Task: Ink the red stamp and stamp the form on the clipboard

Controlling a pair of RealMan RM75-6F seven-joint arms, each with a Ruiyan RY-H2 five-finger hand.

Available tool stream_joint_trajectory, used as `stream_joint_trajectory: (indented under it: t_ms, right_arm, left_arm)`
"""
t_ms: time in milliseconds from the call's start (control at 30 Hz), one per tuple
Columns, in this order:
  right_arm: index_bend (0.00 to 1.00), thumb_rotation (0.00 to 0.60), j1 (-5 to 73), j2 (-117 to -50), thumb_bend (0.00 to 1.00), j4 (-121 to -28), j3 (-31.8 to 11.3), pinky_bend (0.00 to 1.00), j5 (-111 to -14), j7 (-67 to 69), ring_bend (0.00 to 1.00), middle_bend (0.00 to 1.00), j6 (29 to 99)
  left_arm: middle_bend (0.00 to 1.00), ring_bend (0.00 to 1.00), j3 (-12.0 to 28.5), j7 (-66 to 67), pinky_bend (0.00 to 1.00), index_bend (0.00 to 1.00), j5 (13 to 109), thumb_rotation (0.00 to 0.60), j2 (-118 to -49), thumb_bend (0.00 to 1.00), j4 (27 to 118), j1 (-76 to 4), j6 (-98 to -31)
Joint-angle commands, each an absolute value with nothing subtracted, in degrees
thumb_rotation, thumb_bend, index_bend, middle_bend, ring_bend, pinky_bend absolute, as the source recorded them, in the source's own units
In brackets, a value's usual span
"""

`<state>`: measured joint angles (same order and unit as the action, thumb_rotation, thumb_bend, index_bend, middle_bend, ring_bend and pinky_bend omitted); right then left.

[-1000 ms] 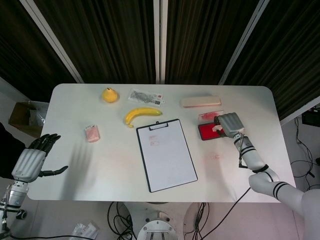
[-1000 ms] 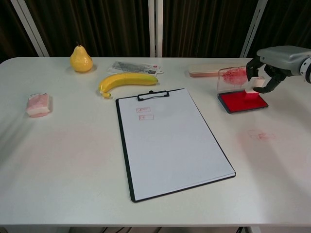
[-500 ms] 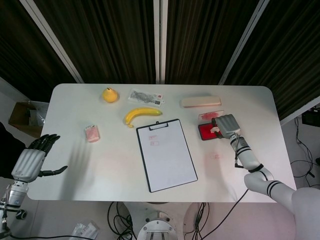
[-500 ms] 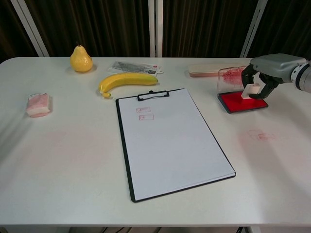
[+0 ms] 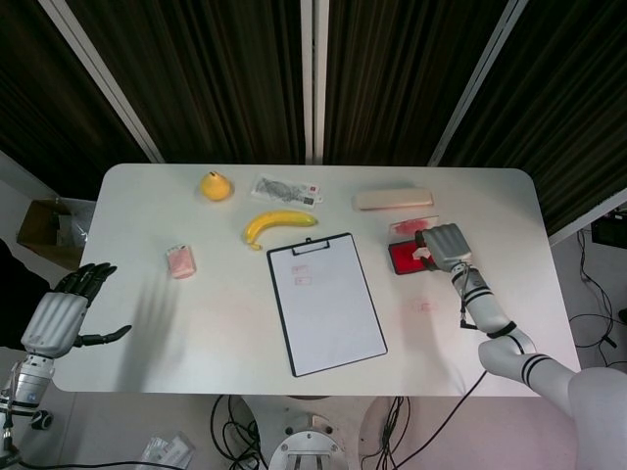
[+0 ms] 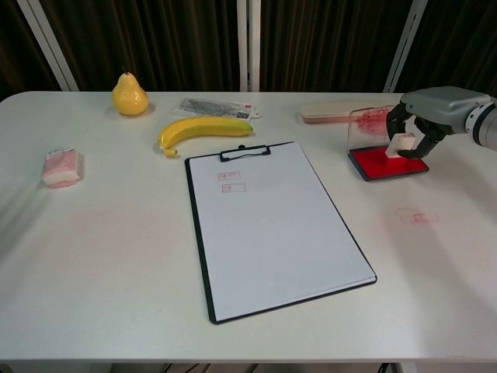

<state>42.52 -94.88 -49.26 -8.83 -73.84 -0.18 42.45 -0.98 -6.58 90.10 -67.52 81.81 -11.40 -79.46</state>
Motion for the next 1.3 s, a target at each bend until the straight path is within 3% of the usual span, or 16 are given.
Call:
stream_joint_trajectory:
  t_ms: [33,300,467,733,1300]
  right_arm:
    - [0.66,0.600,42.33,-93.18,0.38,-51.59,-9.54,0.96,-74.27,0.61,0.80,0.57,44.22]
    - [0.66,0.600,40.72,-80.94,0.38,-71.43,-12.86,0.96,-75.12,0.04,0.80,0.57,51.35]
    - [0.67,0.600,41.39,-78.61,0.38,-81.57,-12.77,0.96,-73.53,-7.38,0.80,0.57,51.44]
    - [0.67,0.600,45.45,-88.10,0.38,-85.28,-13.12,0.96,-64.70,-22.45,0.80,0.57,51.65]
    - [0.67,0.600,51.33,-104.69,0.38,-85.80,-14.62,0.96,-48.47,-42.89,0.80,0.58,60.37]
  left_arm:
    - [0.09,0.09,-0.95,-6.53,0.19,0.11,90.12,0.246,-67.43,0.11,81.94,-11.40,-79.54]
    - [0.09,0.09,-0.84,-6.66,0.19,0.11,90.48,0.247,-67.16,0.11,82.43,-11.27,-80.25]
    - [0.09,0.09,-0.82,-6.87,0.19,0.11,90.66,0.247,-67.52,0.11,82.42,-11.26,-80.45]
    - [0.09,0.09,-0.98,-7.33,0.19,0.11,90.97,0.247,-66.88,0.11,82.53,-10.65,-81.58]
    - [0.09,0.09,-1.34,-11.90,0.19,0.11,91.07,0.247,-67.13,0.11,78.88,-8.99,-83.58]
